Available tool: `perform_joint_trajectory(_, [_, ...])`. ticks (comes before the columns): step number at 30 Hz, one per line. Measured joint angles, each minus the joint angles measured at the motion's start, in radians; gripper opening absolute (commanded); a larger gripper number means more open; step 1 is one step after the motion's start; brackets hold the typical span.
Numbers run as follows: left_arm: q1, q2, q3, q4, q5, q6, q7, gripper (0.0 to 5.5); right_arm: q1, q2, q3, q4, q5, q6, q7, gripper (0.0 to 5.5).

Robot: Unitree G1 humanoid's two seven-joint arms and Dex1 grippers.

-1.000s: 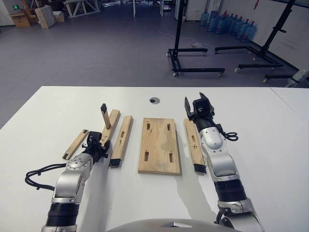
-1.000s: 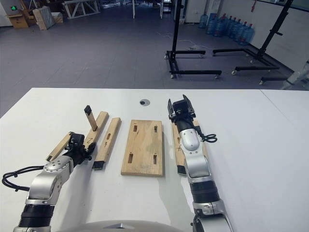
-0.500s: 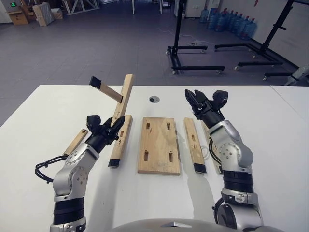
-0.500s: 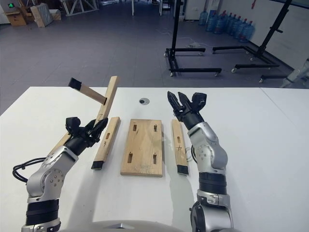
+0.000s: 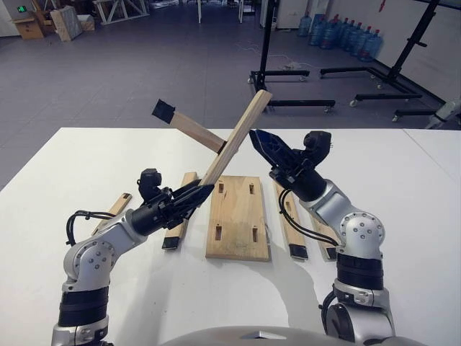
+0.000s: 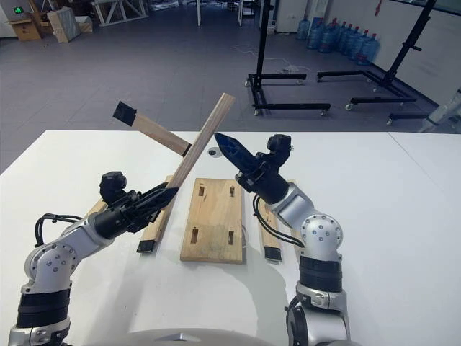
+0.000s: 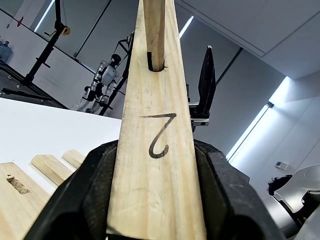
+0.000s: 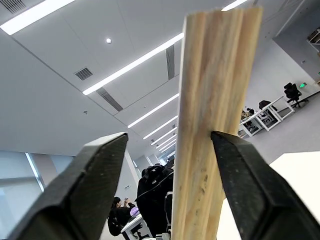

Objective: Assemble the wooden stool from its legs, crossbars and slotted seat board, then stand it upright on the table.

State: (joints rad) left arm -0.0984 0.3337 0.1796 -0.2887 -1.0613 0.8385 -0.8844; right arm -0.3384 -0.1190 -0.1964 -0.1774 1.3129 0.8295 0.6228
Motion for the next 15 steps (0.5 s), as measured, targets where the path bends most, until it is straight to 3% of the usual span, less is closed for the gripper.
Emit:
perform_joint_trajectory(2, [-0.002, 0.001, -0.006, 0.000, -0.012, 0.001, 0.001, 2.02, 0.001, -0.007, 0.011, -0.001, -0.007, -0.001, 0.016, 3.85])
perform_joint_trajectory(15, [0.005, 0.011, -0.058, -0.023, -0.043, 0.013, -0.008, 2.02, -0.040, -0.015, 0.030, 0.070, -0.049, -0.021, 0.045, 3.86])
